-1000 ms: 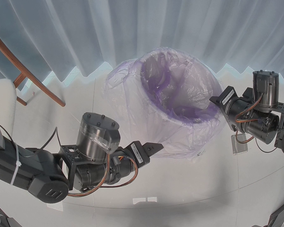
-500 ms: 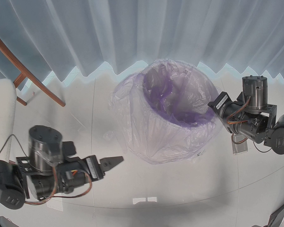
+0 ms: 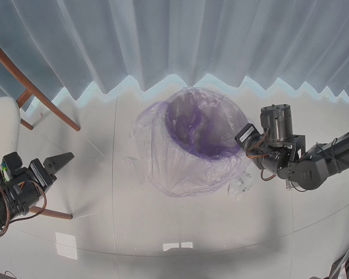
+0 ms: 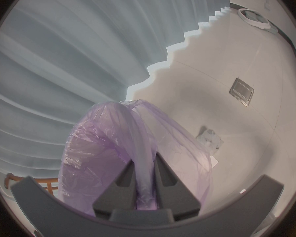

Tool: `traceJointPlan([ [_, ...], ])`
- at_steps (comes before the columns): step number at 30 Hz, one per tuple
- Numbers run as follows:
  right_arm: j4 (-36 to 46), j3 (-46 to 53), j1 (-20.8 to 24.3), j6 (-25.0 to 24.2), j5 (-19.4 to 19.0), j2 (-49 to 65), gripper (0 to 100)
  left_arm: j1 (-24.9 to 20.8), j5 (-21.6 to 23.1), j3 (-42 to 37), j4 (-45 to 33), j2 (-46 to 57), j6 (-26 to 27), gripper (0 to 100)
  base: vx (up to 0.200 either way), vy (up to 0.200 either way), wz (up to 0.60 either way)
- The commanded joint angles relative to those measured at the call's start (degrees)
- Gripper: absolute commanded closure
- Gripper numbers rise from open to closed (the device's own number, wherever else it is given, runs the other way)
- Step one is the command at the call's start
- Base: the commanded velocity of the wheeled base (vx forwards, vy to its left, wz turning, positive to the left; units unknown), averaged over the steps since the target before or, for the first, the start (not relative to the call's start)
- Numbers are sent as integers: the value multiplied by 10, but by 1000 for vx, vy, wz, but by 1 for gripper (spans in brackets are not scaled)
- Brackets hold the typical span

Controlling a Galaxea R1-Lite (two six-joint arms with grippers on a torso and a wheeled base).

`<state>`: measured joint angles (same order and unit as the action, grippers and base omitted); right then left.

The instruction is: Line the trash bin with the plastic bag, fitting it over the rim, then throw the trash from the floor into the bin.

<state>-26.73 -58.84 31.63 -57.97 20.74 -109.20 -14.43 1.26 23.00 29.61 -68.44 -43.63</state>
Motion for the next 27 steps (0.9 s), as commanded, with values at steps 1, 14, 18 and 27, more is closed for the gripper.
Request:
traceJointPlan([
  [1, -8, 5, 17, -4, 4, -53, 100, 44, 16, -2, 10, 35, -8, 0, 0, 0, 0],
  [14, -126, 68, 79, 80, 1, -97, 100, -12, 70, 8, 33, 3, -41, 0, 0, 0, 0],
  [18, -243, 137, 81, 189, 1, -103, 100, -67, 69, 41, 27, -87, 34, 0, 0, 0, 0],
  [27, -475, 263, 96, 327, -12, -121, 100, -125, 45, 131, -107, -202, 37, 0, 0, 0, 0],
])
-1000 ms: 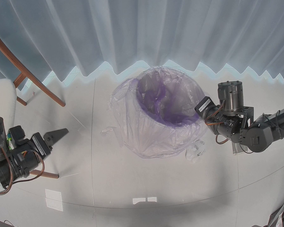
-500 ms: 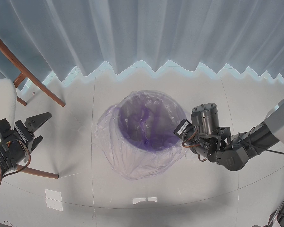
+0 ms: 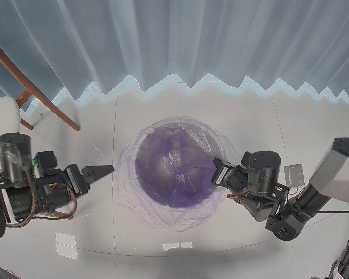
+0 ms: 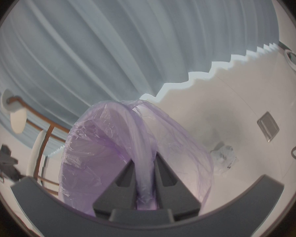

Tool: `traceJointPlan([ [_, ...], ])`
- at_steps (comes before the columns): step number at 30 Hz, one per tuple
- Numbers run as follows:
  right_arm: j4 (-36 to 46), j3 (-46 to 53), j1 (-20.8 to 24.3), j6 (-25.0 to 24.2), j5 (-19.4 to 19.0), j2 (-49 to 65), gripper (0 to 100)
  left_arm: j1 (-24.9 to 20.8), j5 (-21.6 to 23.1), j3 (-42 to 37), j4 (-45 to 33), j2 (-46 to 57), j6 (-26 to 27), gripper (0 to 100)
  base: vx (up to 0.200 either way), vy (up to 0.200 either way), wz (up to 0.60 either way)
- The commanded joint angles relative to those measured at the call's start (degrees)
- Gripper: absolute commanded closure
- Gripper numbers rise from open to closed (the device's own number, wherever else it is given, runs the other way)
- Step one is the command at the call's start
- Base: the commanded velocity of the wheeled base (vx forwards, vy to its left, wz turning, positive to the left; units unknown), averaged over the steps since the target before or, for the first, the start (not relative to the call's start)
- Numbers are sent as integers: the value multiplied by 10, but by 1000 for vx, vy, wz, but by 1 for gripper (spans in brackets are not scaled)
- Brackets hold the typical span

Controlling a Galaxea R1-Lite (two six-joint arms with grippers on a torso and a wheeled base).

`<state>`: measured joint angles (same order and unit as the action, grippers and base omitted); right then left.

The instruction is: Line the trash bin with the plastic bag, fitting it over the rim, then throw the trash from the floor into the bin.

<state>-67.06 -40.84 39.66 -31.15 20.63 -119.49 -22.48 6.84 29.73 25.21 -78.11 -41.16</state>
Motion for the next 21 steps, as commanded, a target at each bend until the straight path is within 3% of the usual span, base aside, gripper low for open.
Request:
traceJointPlan([
  [1, -76, 88, 22, 63, -14, -17, 100, -47, -16, 66, -63, -113, 13, 0, 0, 0, 0],
  [11, -79, 95, 76, 64, -13, -11, 100, -89, -75, 128, -70, -203, 21, 0, 0, 0, 0],
  [16, -80, 91, 73, 64, -13, -11, 100, -94, -105, 122, -90, -218, 69, 0, 0, 0, 0],
  [21, -80, 93, 70, 64, -13, -11, 100, -97, -112, 113, -111, -209, 75, 0, 0, 0, 0],
])
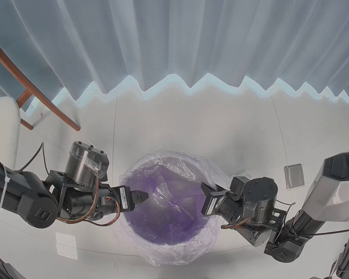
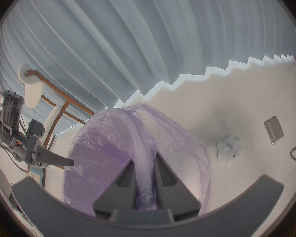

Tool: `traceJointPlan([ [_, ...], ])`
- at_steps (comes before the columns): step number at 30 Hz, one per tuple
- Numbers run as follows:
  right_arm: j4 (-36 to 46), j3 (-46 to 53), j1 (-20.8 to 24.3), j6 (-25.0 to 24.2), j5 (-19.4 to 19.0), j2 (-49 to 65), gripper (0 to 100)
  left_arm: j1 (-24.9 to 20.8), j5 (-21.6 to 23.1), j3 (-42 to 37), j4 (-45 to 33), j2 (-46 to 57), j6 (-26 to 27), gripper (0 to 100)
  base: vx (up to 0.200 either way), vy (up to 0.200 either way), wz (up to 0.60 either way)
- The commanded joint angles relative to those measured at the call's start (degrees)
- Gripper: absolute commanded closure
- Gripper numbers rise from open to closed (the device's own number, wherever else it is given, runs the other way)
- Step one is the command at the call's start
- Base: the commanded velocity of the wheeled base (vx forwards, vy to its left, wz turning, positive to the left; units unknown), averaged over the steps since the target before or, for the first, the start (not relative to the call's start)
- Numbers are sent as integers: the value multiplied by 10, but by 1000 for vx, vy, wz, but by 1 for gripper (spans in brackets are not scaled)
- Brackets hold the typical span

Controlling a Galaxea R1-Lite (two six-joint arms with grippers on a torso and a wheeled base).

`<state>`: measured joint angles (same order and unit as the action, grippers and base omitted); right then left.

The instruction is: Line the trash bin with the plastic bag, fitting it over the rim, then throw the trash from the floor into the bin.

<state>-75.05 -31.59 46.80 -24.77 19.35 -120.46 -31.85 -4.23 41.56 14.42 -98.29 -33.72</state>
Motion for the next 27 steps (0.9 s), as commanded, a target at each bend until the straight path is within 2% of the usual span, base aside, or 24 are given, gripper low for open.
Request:
traceJointPlan([
  [1, 0, -2, -1, 0, 0, -1, 100, -9, -6, -16, -7, -1, 1, 0, 0, 0, 0],
  [10, 0, -7, -1, -2, 0, 0, 100, -20, -20, -26, -19, -8, 0, 0, 0, 0, 0],
  [20, -15, -1, 2, 0, 1, 16, 100, -20, -21, 19, -26, -72, -6, 0, 0, 0, 0],
  [21, -15, -1, 2, 0, 1, 17, 100, -20, -21, 24, -26, -76, -6, 100, 0, 0, 0],
  [27, -16, 0, 4, 0, 1, 23, 100, -20, -46, 39, -27, -83, -7, 100, 0, 0, 0],
])
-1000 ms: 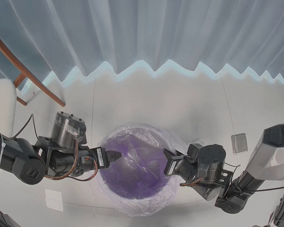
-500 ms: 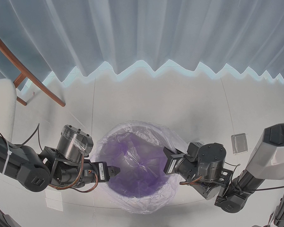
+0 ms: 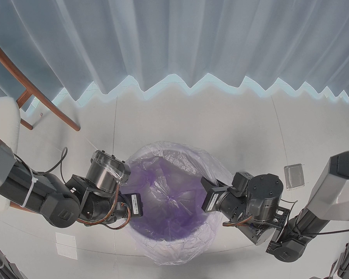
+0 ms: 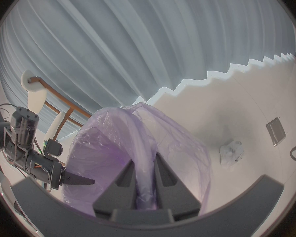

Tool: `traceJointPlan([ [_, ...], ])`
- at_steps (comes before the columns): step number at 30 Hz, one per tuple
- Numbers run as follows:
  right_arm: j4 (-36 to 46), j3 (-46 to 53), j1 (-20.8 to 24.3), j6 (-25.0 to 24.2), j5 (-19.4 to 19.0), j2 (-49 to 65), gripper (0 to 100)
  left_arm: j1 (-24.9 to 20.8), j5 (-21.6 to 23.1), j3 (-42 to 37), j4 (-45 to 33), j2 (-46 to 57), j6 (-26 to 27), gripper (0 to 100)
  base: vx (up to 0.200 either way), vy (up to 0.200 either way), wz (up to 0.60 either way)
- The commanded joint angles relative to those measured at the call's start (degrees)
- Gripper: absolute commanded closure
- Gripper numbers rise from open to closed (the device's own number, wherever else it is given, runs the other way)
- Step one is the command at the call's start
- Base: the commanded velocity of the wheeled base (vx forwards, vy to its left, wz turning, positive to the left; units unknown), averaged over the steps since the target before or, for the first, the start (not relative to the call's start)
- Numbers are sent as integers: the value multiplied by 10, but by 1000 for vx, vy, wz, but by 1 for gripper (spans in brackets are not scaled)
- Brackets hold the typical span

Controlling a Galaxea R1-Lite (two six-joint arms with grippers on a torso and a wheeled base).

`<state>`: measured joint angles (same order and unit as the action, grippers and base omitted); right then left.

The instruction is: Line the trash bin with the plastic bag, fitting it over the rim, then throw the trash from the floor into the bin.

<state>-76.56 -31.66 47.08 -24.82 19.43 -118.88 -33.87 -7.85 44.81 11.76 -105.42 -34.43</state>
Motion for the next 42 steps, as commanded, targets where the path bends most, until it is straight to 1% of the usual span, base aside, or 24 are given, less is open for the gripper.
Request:
traceJointPlan([
  [1, -1, 2, 1, 0, 0, 8, 100, 0, -10, 4, -1, -11, 0, 100, 0, 0, 0],
  [5, -2, 12, 4, -5, -1, 8, 100, 0, -10, -1, -3, -4, -1, 100, 0, 0, 0],
  [6, -4, 13, 5, -8, -2, 8, 0, 0, -10, -1, -3, -3, -1, 100, 0, 0, 0],
  [9, -12, 16, 5, -19, -3, 9, 0, 0, -11, -3, -4, 2, -2, 100, 0, 0, 0],
  [13, -12, 39, 6, -19, -3, 15, 0, 1, -12, -4, -4, 7, -2, 100, 0, 0, 0],
  [15, -12, 71, 15, -22, -3, 27, 0, 1, -13, -17, -6, 15, -4, 100, 0, 0, 0],
  [21, -11, 96, 13, -25, -4, 73, 0, 1, -15, -48, -6, 47, -3, 100, 0, 0, 0],
  [26, -10, 132, 8, -67, -4, 132, 0, 8, -18, -97, -5, 89, 1, 100, 0, 0, 0],
  [28, -9, 135, 8, -74, -4, 150, 0, 8, -17, -108, -3, 100, 3, 100, 0, 0, 0],
  [30, -7, 136, -2, -74, -8, 170, 0, 8, -17, -119, -3, 115, 7, 100, 0, 0, 0],
  [33, -3, 148, -23, -74, -17, 171, 0, 8, -16, -120, 1, 130, 6, 100, 0, 0, 0],
  [35, -6, 165, -27, -74, -24, 168, 0, 8, -16, -120, 1, 142, 6, 100, 0, 0, 0],
  [38, -6, 169, -24, -69, -41, 169, 0, 8, -16, -120, 1, 146, 5, 100, 0, 0, 0],
  [42, -7, 180, -16, -55, -42, 153, 0, 8, -16, -117, 7, 146, 5, 100, 0, 0, 0],
])
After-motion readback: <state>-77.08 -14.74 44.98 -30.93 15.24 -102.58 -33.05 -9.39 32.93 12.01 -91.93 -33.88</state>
